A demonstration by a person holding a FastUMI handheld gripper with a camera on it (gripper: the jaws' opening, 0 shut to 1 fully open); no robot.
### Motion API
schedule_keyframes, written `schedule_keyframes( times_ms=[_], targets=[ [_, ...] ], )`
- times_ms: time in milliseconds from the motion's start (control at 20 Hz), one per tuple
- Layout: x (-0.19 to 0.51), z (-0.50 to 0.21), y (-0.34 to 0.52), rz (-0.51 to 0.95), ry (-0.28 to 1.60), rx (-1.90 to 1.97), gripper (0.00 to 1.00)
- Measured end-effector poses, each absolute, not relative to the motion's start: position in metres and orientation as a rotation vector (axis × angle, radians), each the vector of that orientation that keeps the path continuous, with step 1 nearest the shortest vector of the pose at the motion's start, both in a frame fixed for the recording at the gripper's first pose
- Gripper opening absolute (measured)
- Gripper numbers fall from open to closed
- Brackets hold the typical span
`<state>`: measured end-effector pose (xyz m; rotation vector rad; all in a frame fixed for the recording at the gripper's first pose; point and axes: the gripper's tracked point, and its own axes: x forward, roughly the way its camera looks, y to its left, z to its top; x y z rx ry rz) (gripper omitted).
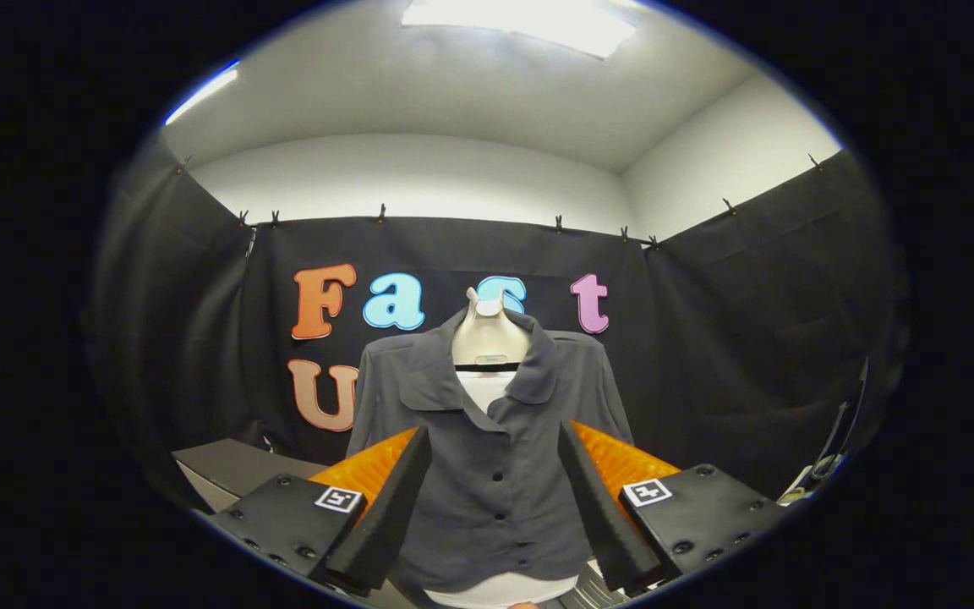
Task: Iron the clothes twice with a garment steamer, once on the left side and once on the right side.
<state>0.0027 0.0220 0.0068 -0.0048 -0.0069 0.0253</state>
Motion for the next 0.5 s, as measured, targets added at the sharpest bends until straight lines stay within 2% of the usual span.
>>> schedule_keyframes(
  times_ms=[500],
  targets=[
    [0.006, 0.0069, 0.0313, 0.026, -0.003, 0.011, 0.96]
  ],
)
